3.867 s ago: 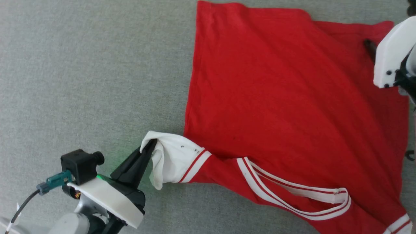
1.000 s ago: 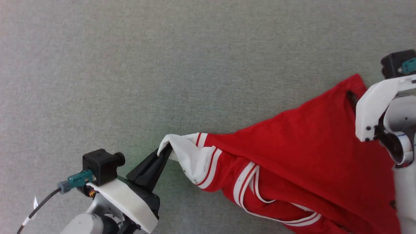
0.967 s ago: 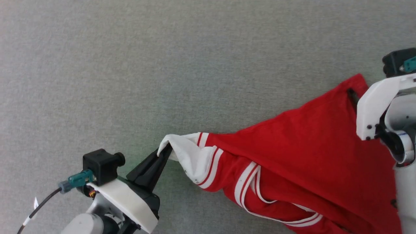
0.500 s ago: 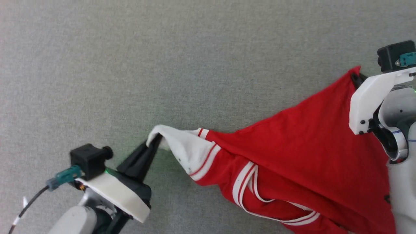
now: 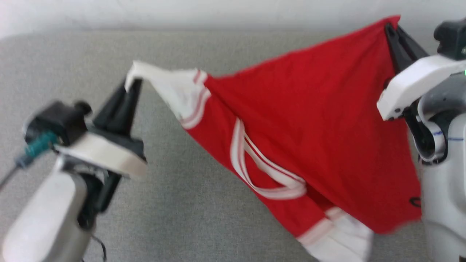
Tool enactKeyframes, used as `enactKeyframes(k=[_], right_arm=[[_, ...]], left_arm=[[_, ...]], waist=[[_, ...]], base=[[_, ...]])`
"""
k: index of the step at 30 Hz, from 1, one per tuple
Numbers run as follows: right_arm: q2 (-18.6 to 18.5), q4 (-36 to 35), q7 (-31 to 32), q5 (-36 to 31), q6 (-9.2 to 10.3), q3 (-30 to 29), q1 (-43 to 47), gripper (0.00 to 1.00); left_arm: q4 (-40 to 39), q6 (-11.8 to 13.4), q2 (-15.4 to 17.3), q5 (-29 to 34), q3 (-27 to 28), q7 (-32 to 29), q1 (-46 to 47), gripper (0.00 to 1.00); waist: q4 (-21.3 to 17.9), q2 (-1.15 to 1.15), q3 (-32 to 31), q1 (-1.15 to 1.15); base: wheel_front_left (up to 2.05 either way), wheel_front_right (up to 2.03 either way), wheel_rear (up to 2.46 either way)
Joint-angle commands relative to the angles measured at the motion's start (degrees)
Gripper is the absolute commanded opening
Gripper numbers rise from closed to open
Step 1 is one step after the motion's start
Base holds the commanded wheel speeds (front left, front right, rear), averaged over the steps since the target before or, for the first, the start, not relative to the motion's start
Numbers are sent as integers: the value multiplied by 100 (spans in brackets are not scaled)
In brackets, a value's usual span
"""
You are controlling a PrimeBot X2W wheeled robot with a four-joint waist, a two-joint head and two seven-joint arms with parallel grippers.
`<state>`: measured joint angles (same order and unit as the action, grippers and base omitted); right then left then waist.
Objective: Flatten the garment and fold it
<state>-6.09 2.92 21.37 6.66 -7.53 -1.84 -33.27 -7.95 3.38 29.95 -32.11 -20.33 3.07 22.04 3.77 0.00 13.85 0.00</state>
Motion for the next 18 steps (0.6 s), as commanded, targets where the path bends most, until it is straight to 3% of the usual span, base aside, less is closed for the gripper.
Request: enactKeyframes(k=[1,5,10,18], right_arm=[[25,31,-47,46,4,10,-180,0],[9,172,-85,82,4,122,-601,0],[30,522,20,133,4,295,-1233,0],[172,1481,-27,-69,4,449,-2571,0]], left_arm=[[41,60,26,50,60,-76,296,0],[332,23,77,151,75,-432,1159,0],[998,-298,108,242,-79,-837,2300,0],[2226,-681,135,461,-165,-1123,4136,0]], waist=[[-247,0,-600,0],[-321,0,-894,0],[-422,0,-1032,0],[-685,0,-659,0]], base=[[0,0,0],[0,0,0],[0,0,0],[0,0,0]])
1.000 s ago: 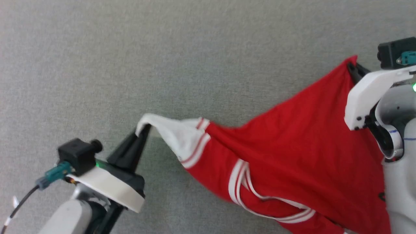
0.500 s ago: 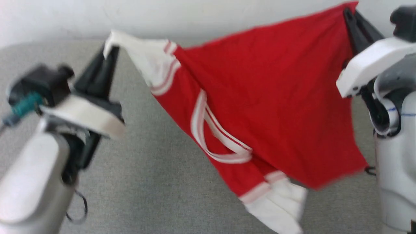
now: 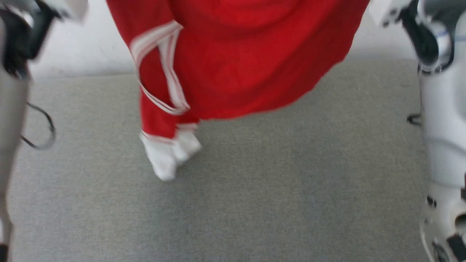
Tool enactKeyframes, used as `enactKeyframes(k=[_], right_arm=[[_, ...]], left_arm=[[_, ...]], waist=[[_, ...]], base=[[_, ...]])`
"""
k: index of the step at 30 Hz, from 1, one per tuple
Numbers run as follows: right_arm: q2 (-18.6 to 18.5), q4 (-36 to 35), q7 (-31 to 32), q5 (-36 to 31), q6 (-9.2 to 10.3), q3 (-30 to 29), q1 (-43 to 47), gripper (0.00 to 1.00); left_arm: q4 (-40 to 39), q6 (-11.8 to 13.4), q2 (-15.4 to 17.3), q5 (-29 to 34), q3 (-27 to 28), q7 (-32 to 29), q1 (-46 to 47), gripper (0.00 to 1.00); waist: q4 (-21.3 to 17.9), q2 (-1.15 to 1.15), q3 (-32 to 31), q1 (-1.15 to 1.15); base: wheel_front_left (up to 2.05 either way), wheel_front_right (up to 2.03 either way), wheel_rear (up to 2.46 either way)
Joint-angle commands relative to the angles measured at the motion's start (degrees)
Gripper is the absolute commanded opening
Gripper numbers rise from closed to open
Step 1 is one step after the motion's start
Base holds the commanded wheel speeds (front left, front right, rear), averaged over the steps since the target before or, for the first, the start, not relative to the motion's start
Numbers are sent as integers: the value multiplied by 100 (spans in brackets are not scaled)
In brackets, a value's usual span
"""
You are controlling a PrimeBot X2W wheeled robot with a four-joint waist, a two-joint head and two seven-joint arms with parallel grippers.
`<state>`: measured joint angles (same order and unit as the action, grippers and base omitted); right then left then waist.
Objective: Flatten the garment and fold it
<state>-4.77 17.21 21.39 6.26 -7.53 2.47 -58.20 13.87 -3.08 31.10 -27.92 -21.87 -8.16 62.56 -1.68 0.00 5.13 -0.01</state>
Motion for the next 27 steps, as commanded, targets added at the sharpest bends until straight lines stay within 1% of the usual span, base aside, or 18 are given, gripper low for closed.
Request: enactKeyframes(k=[1,8,9,13,20,24,27], right_arm=[[62,191,-40,-75,4,34,-256,0],[152,1015,-219,-501,4,-38,-1523,0],[152,1015,-219,-501,4,-38,-1523,0],[168,1390,-401,-808,4,-175,-2149,0],[182,1966,-922,-1373,4,-453,-2825,0],[177,2164,-1178,-1698,4,-625,-3080,0],[108,2252,-1367,-1990,4,-743,-3215,0]], left_arm=[[159,-77,48,100,-37,-11,297,0],[762,-265,218,393,-104,43,1743,0],[762,-265,218,393,-104,43,1743,0],[1065,-359,335,522,-204,269,2429,0],[1447,-430,564,635,-568,983,2948,0],[1521,-437,700,475,-828,1418,3158,0],[1530,-439,727,316,-1013,1767,3303,0]], waist=[[-176,0,303,1],[-338,0,1234,1],[-338,0,1234,1],[-346,0,1843,1],[-332,0,2460,1],[-340,0,2697,1],[-317,0,2876,1]], base=[[0,0,0],[0,0,0],[0,0,0],[0,0,0],[0,0,0],[0,0,0],[0,0,0]])
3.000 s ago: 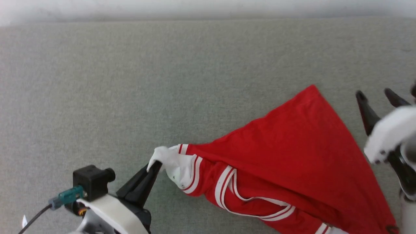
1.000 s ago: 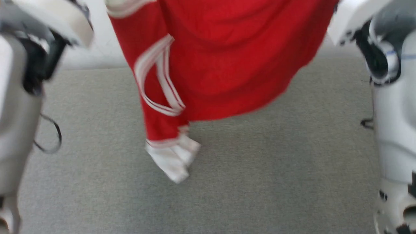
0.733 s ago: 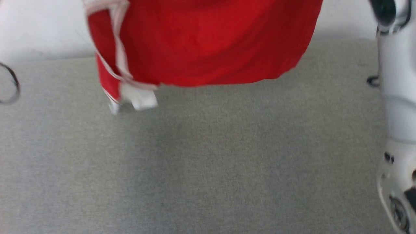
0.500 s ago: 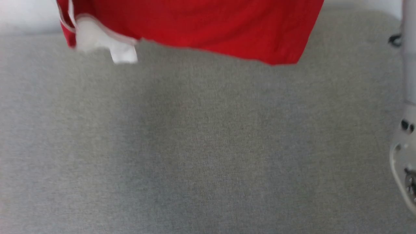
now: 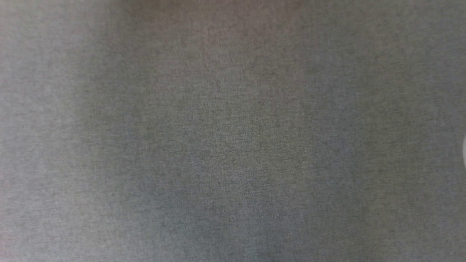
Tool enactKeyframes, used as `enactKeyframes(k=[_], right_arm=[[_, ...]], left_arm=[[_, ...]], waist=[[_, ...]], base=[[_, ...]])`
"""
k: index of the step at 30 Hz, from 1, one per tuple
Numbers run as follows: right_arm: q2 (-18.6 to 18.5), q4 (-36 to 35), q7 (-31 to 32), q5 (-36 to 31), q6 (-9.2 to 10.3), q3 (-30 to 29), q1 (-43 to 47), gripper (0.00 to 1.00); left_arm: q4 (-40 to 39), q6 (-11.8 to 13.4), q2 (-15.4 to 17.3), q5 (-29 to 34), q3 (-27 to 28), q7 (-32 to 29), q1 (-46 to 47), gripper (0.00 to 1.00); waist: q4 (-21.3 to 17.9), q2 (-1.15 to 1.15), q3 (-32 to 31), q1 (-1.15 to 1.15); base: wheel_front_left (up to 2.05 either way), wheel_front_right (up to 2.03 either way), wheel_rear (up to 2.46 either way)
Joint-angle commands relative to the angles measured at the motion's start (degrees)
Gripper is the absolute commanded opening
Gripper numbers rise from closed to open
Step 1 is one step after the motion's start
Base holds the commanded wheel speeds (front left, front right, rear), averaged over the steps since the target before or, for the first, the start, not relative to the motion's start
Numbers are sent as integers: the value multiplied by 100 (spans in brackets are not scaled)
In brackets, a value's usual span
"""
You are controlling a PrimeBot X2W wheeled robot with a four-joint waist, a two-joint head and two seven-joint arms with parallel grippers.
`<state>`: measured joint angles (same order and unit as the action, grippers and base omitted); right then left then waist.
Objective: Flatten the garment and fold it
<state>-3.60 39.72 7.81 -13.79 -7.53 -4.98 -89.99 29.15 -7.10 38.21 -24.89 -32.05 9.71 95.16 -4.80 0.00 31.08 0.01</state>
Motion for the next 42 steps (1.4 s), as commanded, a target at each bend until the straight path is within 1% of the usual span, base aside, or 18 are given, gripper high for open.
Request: enactKeyframes(k=[1,6,11,16,19,22,24,27,30,33,36,39,42], right_arm=[[-33,15,-39,-61,4,-28,-87,0],[-82,97,-282,-337,4,-99,-84,0],[-106,130,-529,-352,4,-9,19,0],[-127,-23,-830,17,4,310,322,0],[-204,-390,-937,424,4,499,728,0],[-376,-974,-882,831,4,686,1411,0],[-499,-1439,-822,1071,4,761,2020,0],[-632,-2245,-642,1441,4,670,3024,0],[-679,-3058,-421,1711,4,425,4107,0],[-599,-3755,-218,1920,4,192,5116,0],[-442,-4246,-90,2027,4,-23,5929,0],[-279,-4501,20,2146,4,-165,6619,0],[-196,-4561,142,2248,4,-241,7213,0]], left_arm=[[-1,-37,-5,-75,-48,60,68,0],[58,-37,-34,-423,-345,346,-70,0],[-153,-38,14,-827,-570,489,-345,0],[-753,-38,235,-1231,-680,525,-840,0],[-1276,-38,380,-1350,-435,527,-1359,0],[-1711,-38,514,-1339,-293,528,-2105,0],[-1960,-16,562,-1340,-176,528,-2682,0],[-2443,107,565,-1279,-74,528,-3586,0],[-2869,224,565,-1128,-125,528,-4485,0],[-3085,323,523,-940,-231,528,-5214,0],[-3179,449,415,-790,-318,529,-5825,0],[-3159,585,303,-705,-430,529,-6381,0],[-2991,661,296,-662,-624,523,-6890,0]], waist=[[16,0,364,-1],[114,0,724,-1],[228,0,1084,-1],[288,0,1204,-1],[319,0,1166,-1],[350,0,1025,-1],[324,0,843,-1],[321,0,584,-1],[348,0,330,-1],[373,0,96,-1],[377,0,-142,-1],[379,0,-394,-1],[375,0,-679,-1]], base=[[0,0,0],[0,0,0],[0,0,0],[0,0,0],[0,0,0],[0,0,0],[0,0,0],[0,0,0],[0,0,0],[0,0,0],[0,0,0],[0,0,0],[0,0,0]])
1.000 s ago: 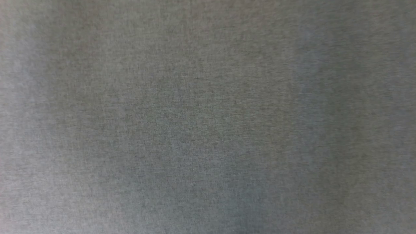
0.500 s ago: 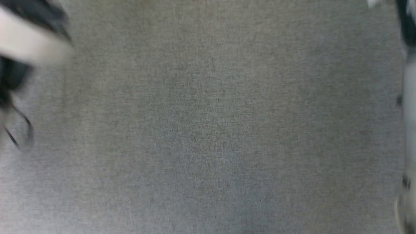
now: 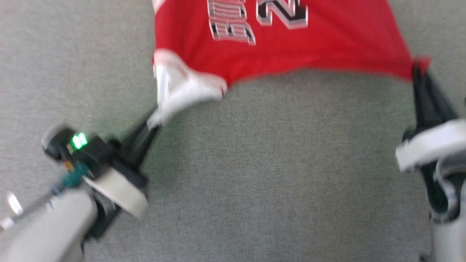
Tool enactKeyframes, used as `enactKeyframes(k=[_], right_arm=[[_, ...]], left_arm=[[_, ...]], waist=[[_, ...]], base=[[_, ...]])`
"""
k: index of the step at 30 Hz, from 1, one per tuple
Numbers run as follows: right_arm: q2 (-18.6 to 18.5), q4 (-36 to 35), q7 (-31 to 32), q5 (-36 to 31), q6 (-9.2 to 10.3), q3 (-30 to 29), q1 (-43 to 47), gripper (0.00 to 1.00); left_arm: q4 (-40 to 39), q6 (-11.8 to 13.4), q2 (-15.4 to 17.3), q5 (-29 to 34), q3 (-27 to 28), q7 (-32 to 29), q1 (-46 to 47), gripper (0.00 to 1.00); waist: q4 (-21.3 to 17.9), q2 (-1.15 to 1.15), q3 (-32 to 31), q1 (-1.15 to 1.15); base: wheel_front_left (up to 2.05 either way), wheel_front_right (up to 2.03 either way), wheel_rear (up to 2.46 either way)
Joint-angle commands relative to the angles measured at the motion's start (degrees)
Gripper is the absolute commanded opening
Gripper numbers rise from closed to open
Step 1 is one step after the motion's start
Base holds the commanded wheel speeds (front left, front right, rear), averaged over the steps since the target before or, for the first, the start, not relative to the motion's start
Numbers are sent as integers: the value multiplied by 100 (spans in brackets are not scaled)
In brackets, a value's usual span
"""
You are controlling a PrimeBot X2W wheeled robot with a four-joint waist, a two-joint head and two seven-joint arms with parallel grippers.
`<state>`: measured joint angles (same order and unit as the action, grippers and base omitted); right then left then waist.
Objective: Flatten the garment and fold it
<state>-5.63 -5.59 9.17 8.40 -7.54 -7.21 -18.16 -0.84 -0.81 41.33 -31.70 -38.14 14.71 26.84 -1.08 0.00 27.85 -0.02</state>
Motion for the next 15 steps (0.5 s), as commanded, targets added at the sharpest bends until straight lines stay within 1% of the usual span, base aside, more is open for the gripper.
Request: enactKeyframes(k=[1,4,7,11,15], right_arm=[[15,-28,37,46,5,-59,218,0],[4,14,157,80,5,-192,782,0],[25,51,302,167,5,-357,1337,0],[71,71,557,306,5,-545,1998,0],[85,57,1028,580,5,-434,2596,0]], left_arm=[[43,60,-15,27,-101,-9,-214,0],[97,119,-3,-21,-342,-219,-634,0],[66,183,3,-209,-504,-462,-1037,0],[-39,281,92,-439,-677,-783,-1528,0],[-230,438,181,-777,-760,-1092,-2009,0]], waist=[[13,0,-463,2],[55,0,-764,2],[85,0,-1045,2],[79,0,-1320,2],[73,0,-1542,2]], base=[[0,0,0],[0,0,0],[0,0,0],[0,0,0],[0,0,0]])
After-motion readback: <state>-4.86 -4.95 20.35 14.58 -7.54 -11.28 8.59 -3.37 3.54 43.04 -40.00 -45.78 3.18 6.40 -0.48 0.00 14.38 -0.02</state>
